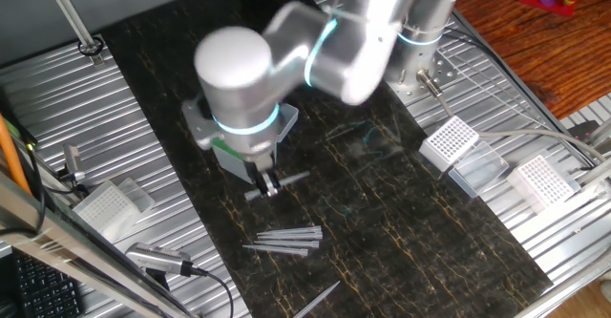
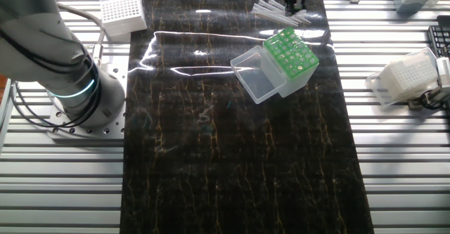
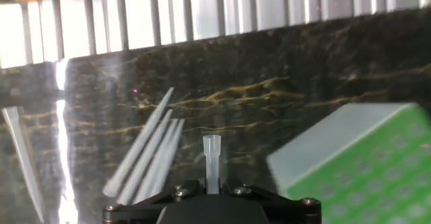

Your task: Insert a large pipette tip into the holder for large pipette tips

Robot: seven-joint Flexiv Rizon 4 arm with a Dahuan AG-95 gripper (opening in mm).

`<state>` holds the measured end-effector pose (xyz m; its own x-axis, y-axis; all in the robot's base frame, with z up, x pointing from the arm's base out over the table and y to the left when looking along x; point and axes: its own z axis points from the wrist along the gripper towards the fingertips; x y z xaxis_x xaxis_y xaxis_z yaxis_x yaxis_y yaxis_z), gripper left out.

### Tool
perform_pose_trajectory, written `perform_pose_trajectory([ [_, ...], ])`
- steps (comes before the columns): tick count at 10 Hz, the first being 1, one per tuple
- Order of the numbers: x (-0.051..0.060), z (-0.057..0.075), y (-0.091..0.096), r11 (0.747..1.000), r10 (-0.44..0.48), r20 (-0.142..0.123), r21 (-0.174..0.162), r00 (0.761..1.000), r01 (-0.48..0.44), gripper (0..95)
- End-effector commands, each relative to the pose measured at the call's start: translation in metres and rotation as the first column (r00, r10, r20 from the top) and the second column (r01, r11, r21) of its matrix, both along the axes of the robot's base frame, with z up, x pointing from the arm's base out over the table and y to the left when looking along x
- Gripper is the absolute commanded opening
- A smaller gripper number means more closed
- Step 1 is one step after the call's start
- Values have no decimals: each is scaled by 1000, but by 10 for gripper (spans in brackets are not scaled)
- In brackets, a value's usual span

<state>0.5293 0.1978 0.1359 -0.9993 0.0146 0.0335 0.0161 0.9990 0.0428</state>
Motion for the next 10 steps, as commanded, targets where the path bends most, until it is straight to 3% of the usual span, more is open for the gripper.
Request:
perform_pose_trajectory([
  [1, 16, 19, -4, 998, 49, -13, -27, 999, -50, 0],
  [4, 33, 48, -10, 987, 146, -1, -65, 989, -145, 0],
  [5, 35, 52, -10, 985, 156, 8, -73, 988, -155, 0],
  [6, 38, 55, -9, 983, 168, 30, -84, 985, -165, 0],
  [7, 41, 59, -9, 974, 208, 86, -109, 974, -198, 0],
  [10, 51, 72, -12, 964, 247, 126, -132, 961, -231, 0],
])
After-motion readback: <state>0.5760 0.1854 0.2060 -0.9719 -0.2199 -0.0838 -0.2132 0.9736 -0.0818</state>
